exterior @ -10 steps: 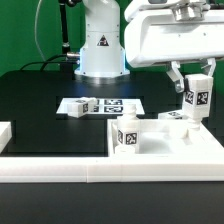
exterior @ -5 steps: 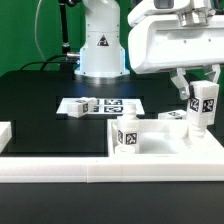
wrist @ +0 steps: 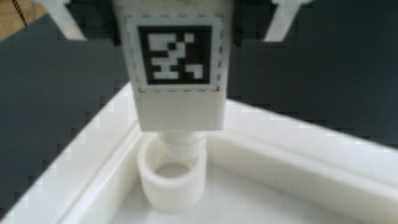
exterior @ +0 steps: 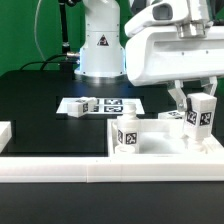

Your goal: Assemble one leg

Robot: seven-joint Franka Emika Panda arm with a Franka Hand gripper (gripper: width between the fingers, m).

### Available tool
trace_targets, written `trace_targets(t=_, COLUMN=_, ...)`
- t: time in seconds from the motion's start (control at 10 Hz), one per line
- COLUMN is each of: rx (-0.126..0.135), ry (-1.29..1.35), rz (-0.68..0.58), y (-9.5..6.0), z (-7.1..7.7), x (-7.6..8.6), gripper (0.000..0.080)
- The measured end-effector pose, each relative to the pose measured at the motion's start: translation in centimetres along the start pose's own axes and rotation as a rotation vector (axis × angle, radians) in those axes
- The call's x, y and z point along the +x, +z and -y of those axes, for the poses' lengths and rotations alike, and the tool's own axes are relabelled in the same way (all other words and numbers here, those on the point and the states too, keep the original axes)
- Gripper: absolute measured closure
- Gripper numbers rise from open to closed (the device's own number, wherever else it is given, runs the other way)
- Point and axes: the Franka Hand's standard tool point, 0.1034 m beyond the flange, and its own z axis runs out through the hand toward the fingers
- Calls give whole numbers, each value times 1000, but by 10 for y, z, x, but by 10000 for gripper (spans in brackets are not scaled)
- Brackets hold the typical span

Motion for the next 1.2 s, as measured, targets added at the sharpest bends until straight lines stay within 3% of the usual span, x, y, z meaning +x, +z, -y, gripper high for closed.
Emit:
trace_targets(t=0.7, rx=-3, ry=-4, rz=-14, y=-5, z=4, x=1, gripper=512)
trace_targets(t=1.2, rx=1, ry=-7, rz=2, y=0, z=10, x=-15, gripper=512)
